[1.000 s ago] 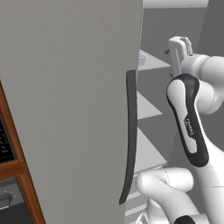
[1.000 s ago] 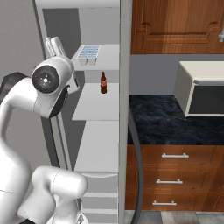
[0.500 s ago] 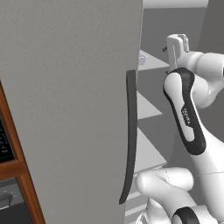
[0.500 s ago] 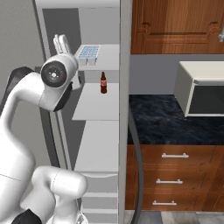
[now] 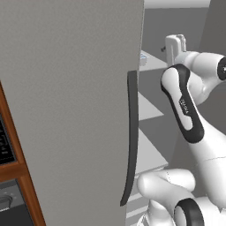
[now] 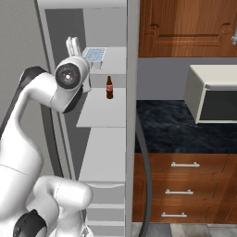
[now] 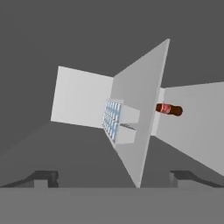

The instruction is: Open the freezer door, pick up the ice cube tray from the freezer, and place it on the dining counter.

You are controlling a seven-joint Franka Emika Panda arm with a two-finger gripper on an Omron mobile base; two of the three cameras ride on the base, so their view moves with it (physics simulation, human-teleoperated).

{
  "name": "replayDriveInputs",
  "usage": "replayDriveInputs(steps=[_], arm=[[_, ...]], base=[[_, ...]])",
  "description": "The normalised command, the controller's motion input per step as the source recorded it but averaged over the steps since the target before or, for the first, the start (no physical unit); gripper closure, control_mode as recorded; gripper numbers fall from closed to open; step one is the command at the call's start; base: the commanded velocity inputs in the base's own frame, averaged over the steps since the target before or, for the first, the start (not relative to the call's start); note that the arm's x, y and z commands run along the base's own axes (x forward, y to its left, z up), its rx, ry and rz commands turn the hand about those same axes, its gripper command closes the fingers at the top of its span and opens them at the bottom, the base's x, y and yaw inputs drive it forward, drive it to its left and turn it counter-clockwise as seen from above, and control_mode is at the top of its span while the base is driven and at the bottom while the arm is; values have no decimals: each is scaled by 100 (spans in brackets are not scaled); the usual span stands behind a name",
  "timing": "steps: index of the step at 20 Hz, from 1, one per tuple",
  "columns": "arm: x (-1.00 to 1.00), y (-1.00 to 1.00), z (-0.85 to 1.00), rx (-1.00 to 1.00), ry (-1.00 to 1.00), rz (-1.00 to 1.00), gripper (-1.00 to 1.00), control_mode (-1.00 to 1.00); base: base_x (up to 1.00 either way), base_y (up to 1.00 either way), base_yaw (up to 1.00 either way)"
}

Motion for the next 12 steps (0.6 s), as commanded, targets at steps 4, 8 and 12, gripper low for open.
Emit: replayDriveInputs(steps=[4,8,12], arm=[[32,-3,-18,0,0,0,-100,-100],[37,-1,-5,0,0,0,-100,-100],[39,-5,0,0,0,0,-100,-100]], base=[[0,0,0],[0,0,0],[0,0,0]])
